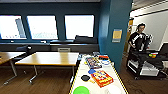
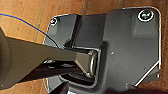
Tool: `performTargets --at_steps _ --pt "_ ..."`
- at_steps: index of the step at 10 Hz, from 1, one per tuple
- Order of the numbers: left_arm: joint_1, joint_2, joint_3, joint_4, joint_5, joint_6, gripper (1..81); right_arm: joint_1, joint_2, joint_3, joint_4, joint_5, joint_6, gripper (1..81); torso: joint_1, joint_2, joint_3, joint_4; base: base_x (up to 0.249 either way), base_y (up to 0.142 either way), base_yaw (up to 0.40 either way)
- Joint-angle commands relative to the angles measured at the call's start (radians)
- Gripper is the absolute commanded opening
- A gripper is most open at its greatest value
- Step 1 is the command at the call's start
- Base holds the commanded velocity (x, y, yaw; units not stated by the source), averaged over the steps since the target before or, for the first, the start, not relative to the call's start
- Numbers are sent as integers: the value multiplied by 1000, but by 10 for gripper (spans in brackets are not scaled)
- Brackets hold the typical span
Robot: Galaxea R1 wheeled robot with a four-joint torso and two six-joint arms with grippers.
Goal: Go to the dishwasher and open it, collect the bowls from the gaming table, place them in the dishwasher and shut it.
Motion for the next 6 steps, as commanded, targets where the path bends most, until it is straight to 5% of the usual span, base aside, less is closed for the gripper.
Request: performTargets --at_steps 1,4,6 --pt "-55 -1 4 8 43 10 811 54 -347 365 25 39 40 811 0 0 0 0 0 0 0" --pt "-55 2 4 6 44 9 811 115 -590 598 97 50 37 811 0 0 0 0 0 0 0" --pt "-55 3 4 3 43 9 811 169 -737 753 117 50 37 811 0 0 -96 0 0 0 0"
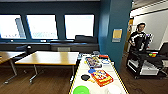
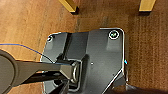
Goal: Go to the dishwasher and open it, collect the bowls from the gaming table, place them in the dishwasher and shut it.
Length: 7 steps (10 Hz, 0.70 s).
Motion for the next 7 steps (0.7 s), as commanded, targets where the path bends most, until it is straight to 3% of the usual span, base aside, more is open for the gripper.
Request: performTargets --at_steps 1,5,6,7 --pt "-54 -2 4 2 45 9 811 149 -333 342 81 -1 11 811 0 0 -92 0 0 0 0" --pt "-54 -1 4 -1 44 9 811 300 -523 573 116 -23 10 811 0 0 -218 0 0 0 0" --pt "-54 -1 4 -1 44 9 811 354 -575 619 130 -58 11 811 0 0 -161 0 0 0 0" --pt "-54 -1 4 -1 44 9 811 402 -614 646 150 -87 11 811 1 1 -191 0 0 0 0"
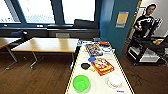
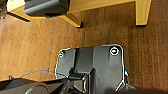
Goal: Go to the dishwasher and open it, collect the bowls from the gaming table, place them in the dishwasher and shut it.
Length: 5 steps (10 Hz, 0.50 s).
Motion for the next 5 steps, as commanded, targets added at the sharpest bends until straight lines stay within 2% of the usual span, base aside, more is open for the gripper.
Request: performTargets --at_steps 1,3,5 --pt "-30 -2 4 0 53 9 811 214 -180 135 84 -122 3 811 0 0 0 0 0 0 0" --pt "-35 0 5 0 53 7 811 355 -122 167 115 -247 18 811 0 0 -9 0 0 0 0" --pt "-35 -5 5 -2 53 6 811 492 -111 201 116 -333 84 811 0 0 -8 0 0 0 0"
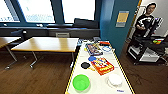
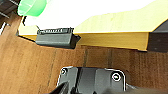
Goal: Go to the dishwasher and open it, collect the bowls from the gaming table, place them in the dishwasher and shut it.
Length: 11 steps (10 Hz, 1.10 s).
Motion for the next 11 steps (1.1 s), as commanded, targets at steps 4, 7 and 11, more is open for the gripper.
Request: performTargets --at_steps 4,7,11 --pt "-27 -5 1 -1 59 0 811 477 -137 73 45 -321 284 811 0 0 -1 0 0 0 0" --pt "-27 -6 0 -3 59 -2 811 628 -105 -19 42 -464 344 811 0 0 -2 0 0 0 0" --pt "-29 -6 -2 -3 59 -3 811 654 43 -205 46 -496 351 811 0 1 -95 -22 0 0 0"
